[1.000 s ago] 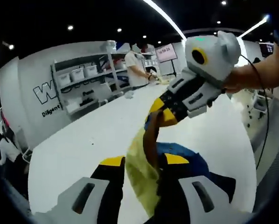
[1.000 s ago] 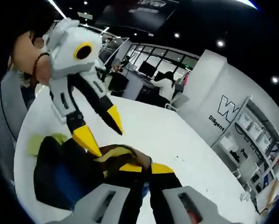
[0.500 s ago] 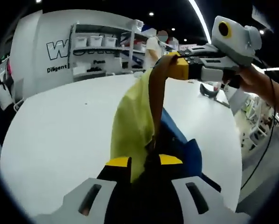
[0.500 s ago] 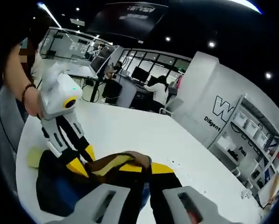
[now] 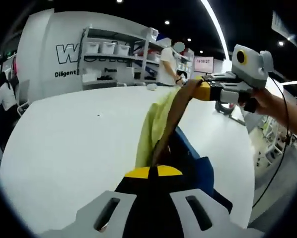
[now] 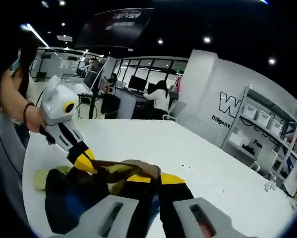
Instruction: Fold the garment on the visible template until the final outline fits inside the template.
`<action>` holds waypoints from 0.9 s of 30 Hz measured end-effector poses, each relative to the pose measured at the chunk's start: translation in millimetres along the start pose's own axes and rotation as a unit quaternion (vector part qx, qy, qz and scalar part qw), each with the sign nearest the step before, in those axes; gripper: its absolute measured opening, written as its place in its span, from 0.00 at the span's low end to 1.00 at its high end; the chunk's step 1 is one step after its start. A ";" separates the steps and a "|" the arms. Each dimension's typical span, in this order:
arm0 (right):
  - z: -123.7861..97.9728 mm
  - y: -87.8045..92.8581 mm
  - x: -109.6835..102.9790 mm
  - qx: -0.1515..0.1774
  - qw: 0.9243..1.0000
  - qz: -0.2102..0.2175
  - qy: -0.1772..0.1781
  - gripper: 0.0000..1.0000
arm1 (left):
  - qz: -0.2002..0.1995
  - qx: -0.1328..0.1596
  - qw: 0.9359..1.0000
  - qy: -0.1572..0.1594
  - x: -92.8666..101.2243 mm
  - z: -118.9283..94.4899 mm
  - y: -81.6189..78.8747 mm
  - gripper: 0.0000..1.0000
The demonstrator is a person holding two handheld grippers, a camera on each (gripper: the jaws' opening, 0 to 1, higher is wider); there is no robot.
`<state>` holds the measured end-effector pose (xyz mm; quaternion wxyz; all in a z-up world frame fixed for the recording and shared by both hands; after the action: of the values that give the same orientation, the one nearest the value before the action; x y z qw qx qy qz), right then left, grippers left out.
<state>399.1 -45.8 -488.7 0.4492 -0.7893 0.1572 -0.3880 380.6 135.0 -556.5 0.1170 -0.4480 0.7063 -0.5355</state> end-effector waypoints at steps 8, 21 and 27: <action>1.4 -4.9 -1.9 0.002 1.000 0.002 -0.002 0.00 | 0.025 0.035 0.999 -0.025 -10.8 -25.6 -35.0 0.00; 29.0 -8.9 14.9 -0.003 1.000 0.026 -0.004 0.00 | 0.066 0.049 0.994 -0.077 -41.8 -8.8 -96.3 0.00; 46.7 4.9 25.2 -0.015 0.995 0.101 0.010 0.00 | 0.066 0.029 0.993 -0.091 -54.0 12.6 -93.1 0.00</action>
<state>451.2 -36.0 -494.7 0.4727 -0.7718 0.2470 -0.3462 466.8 165.4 -498.4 0.2289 -0.4435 0.7050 -0.5039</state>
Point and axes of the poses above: the point that each gripper's makers call its tool centre point, and the gripper's own axes: z roughly forward along the fingers, x roughly to its right, y roughly out of its underside, the point moved 6 cm from there along -z, roughly backward along the fingers, and after that the axes turned 11 degrees about -z, right-handed, at the moved point
